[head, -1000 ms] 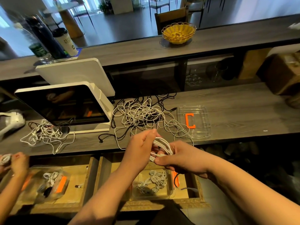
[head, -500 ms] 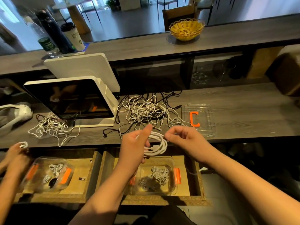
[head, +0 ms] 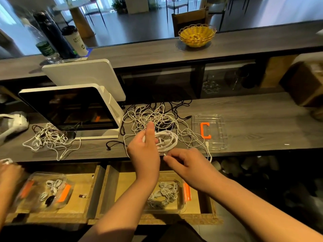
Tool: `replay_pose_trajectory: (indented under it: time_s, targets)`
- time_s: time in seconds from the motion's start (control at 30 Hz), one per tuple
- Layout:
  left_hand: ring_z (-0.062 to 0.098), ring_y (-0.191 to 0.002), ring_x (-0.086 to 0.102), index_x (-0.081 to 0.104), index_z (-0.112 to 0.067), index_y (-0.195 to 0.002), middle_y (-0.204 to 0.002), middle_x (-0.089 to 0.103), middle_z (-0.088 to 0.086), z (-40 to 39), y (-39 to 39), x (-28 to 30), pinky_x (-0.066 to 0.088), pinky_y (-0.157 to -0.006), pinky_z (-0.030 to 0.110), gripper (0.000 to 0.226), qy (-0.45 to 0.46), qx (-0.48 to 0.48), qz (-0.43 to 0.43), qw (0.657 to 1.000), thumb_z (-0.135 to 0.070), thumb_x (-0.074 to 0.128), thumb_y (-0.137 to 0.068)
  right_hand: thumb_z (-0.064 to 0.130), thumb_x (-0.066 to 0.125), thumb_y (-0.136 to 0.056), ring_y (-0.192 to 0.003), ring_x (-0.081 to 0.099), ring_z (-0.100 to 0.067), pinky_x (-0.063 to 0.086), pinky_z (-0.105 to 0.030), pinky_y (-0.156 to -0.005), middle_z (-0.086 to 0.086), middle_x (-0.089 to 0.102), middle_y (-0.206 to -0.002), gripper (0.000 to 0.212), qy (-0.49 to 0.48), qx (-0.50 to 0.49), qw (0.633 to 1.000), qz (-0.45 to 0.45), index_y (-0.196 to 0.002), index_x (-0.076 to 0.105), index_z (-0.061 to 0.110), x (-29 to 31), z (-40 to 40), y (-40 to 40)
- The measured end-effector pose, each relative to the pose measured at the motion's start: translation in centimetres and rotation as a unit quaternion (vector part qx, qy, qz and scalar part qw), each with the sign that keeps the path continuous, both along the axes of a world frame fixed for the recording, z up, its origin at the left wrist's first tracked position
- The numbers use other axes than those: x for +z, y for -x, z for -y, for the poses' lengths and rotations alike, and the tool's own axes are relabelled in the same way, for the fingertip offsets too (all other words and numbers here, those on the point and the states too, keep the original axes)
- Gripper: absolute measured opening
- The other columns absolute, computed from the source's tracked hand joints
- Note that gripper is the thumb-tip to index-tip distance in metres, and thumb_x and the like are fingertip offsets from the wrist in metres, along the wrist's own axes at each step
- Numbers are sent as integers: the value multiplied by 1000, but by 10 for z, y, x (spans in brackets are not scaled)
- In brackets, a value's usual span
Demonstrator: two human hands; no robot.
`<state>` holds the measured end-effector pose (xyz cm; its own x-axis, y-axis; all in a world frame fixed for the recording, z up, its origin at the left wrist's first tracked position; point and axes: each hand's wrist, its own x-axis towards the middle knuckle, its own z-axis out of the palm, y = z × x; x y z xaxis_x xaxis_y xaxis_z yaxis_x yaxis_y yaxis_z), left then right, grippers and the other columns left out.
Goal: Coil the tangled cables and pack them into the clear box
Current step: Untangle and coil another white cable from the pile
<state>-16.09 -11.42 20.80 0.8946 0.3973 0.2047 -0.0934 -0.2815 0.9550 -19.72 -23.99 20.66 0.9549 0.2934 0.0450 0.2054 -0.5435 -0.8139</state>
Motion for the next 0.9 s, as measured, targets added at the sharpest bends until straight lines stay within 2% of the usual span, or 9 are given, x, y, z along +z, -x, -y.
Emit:
replay_pose_trajectory:
  time_s: [0.1, 0.17, 0.27, 0.37, 0.53, 0.67, 0.73, 0.83, 0.9]
  targets:
    - [23, -46, 45, 54, -3, -59, -50, 52, 9, 1, -10, -9, 34, -48, 32, 65, -97, -36, 16, 994, -57, 48, -93, 36, 51, -100, -61, 55, -14, 45, -38, -60, 1, 61, -66, 28, 69, 18, 997, 25, -81, 63, 18, 5, 6, -4]
    - [21, -43, 35, 47, -7, -55, -44, 40, 0, -4, -15, -15, 31, -47, 36, 61, -187, -61, 44, 979, -52, 50, -95, 36, 53, -98, -63, 56, -12, 45, -32, -60, 5, 60, -67, 25, 72, 24, 997, 20, -82, 62, 19, 9, 11, -4]
    - [17, -42, 25, 39, -19, -55, -46, 25, -12, -15, -18, -16, 18, -42, 27, 51, -306, -86, 80, 945, -42, 54, -98, 36, 54, -97, -65, 56, -12, 45, -28, -59, 7, 60, -69, 23, 41, 26, 999, 24, -84, 63, 20, 15, 15, -3]
    - [18, -38, 31, 39, -28, -57, -46, 25, -15, -18, -17, -17, 18, -46, 21, 45, -341, -136, 99, 925, -42, 52, -98, 46, 46, -95, -69, 60, -8, 52, -34, -65, 8, 64, -76, 30, 37, 22, 998, 49, -92, 64, 22, 20, 21, -8]
    - [10, -39, 32, 35, -27, -44, -39, 31, -9, -13, -10, -5, 24, -46, 24, 60, -228, -264, -14, 937, -52, 39, -98, 48, 49, -92, -72, 63, -4, 53, -28, -66, 11, 67, -80, 35, 16, -16, 996, 86, -101, 70, 22, 23, 40, -24]
    - [7, -41, 26, 33, -25, -43, -40, 30, -11, -7, 3, 8, 21, -46, 21, 60, -160, -357, -85, 916, -64, 36, -88, 38, 58, -93, -74, 63, -3, 49, -19, -64, 15, 67, -78, 15, -1, -35, 998, 60, -97, 70, 29, 18, 54, -36]
    - [10, -44, 29, 39, -20, -44, -43, 34, -9, -8, 3, 10, 23, -47, 26, 66, -126, -385, -103, 909, -72, 38, -84, 34, 60, -93, -76, 65, -4, 51, -21, -67, 13, 68, -79, 9, -24, -28, 999, 36, -94, 69, 32, 14, 57, -36]
    - [13, -49, 37, 60, 0, -57, -49, 46, 9, -14, 0, 10, 27, -48, 26, 91, -94, -429, -95, 894, -88, 42, -72, 26, 61, -95, -80, 68, -7, 55, -25, -71, 9, 71, -83, 12, -54, -13, 998, 9, -94, 72, 26, 9, 55, -33]
    - [10, -47, 39, 65, -6, -58, -48, 49, 10, -16, 3, 13, 28, -47, 19, 83, -70, -429, -83, 897, -85, 43, -71, 21, 62, -95, -83, 68, -7, 55, -25, -75, 9, 73, -87, 12, -67, -6, 998, -9, -96, 73, 24, 5, 53, -31]
